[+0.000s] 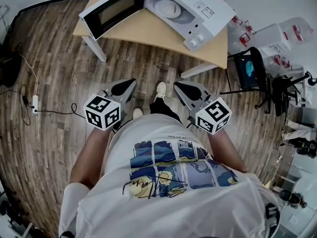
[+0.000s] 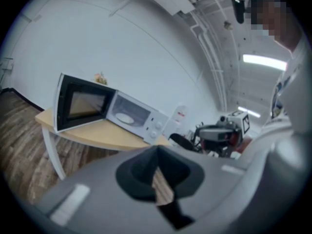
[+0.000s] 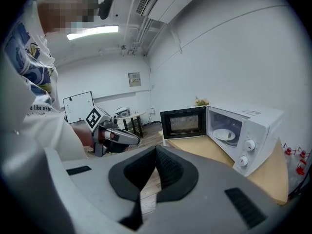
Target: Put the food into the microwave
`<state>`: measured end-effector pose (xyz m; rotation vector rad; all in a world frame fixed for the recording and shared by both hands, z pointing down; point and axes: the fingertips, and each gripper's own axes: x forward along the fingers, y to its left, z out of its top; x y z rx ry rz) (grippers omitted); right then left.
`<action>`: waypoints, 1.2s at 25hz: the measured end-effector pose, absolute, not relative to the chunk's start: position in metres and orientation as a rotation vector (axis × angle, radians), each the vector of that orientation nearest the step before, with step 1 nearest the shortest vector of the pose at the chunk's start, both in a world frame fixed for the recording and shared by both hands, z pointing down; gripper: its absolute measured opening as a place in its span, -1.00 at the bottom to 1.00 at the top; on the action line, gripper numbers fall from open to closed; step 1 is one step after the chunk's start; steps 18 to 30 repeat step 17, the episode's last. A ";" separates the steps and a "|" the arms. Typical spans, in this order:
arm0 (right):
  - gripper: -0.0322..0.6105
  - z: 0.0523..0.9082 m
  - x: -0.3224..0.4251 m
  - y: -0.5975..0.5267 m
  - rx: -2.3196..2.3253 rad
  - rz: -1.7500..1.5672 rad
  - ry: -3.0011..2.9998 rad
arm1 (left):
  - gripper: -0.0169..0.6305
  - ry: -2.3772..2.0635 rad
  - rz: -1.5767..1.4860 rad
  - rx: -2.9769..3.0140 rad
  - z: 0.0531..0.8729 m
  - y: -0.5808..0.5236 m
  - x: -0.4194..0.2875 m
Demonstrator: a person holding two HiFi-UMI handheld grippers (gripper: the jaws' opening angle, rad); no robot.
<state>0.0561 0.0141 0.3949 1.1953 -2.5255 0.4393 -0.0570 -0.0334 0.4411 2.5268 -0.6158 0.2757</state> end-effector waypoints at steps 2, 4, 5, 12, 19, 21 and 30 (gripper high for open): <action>-0.88 0.395 0.054 0.013 1.191 0.437 -2.527 | -0.92 -0.615 0.272 2.525 0.440 -0.033 -0.058; -0.88 0.395 0.052 0.012 1.186 0.434 -2.527 | -0.92 -0.615 0.268 2.525 0.440 -0.033 -0.059; -0.88 0.394 0.051 0.011 1.184 0.431 -2.527 | -0.92 -0.616 0.268 2.526 0.440 -0.033 -0.060; -0.88 0.395 0.035 0.002 1.151 0.423 -2.541 | -0.92 -0.647 0.279 2.522 0.440 -0.035 -0.078; -0.88 0.396 0.025 -0.006 1.114 0.417 -2.539 | -0.92 -0.675 0.285 2.517 0.440 -0.035 -0.089; -0.88 0.396 0.025 -0.006 1.114 0.417 -2.539 | -0.92 -0.675 0.285 2.517 0.440 -0.035 -0.089; -0.88 0.396 0.025 -0.006 1.114 0.417 -2.539 | -0.92 -0.675 0.285 2.517 0.440 -0.035 -0.089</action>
